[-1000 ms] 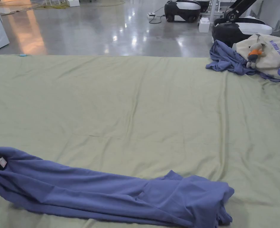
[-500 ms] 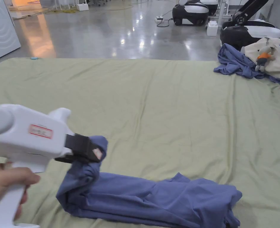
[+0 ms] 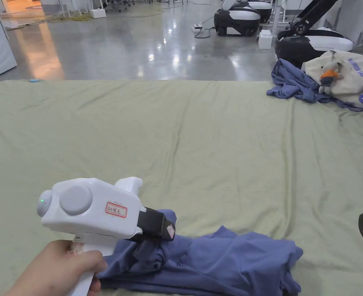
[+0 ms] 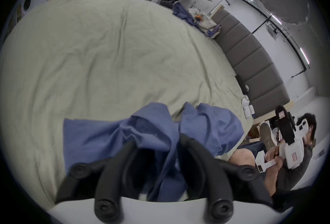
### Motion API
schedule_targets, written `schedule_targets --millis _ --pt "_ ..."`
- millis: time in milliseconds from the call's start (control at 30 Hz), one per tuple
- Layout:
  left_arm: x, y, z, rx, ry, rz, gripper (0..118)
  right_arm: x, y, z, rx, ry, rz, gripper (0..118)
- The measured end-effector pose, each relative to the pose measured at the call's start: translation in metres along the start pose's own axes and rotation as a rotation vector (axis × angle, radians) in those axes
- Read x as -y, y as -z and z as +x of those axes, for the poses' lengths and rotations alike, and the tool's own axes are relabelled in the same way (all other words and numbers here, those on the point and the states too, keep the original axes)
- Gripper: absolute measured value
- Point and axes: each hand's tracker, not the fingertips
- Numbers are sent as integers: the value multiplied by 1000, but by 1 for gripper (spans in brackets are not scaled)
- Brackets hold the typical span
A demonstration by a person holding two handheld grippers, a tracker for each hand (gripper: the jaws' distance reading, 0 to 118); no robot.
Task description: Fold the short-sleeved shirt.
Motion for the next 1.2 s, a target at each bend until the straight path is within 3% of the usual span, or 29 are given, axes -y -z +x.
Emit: schedule_targets --millis 67,100,200,267,333,367,400,433,500,833,1033,1133,1200 --pt "3 -26 9 5 73 138 68 0 0 0 -1 -5 1 2" --pt "3 -37 12 2 117 183 78 0 0 -1 -5 -7 0 2" --pt "7 -62 14 -73 174 332 80 0 0 -2 -6 -19 -2 2" --pt "9 -58 7 -169 126 288 80 0 1 -3 -11 -19 -3 2" --pt "12 -42 0 -205 25 236 72 -1 0 -5 -13 -27 -1 2" --pt "14 -31 -2 -127 34 189 54 -2 -1 -5 -14 -33 0 2" --pt "15 -21 -2 -51 39 158 25 -2 -1 -5 -14 -36 2 2" --pt "16 -8 1 -14 34 145 9 -3 -1 -5 -12 -36 4 2" --pt "18 13 7 -43 -15 105 9 -4 -1 -3 -11 -27 6 2" --pt "42 81 15 -118 59 -26 8 0 2 -2 -12 -23 -11 2" --pt "38 67 20 -109 70 -13 8 -1 1 -2 -14 -27 -10 2" --pt "32 23 11 2 -25 110 8 -2 0 -1 -7 -34 -4 2" --pt "29 -12 3 21 -11 167 8 -4 -2 1 -7 -22 0 2"
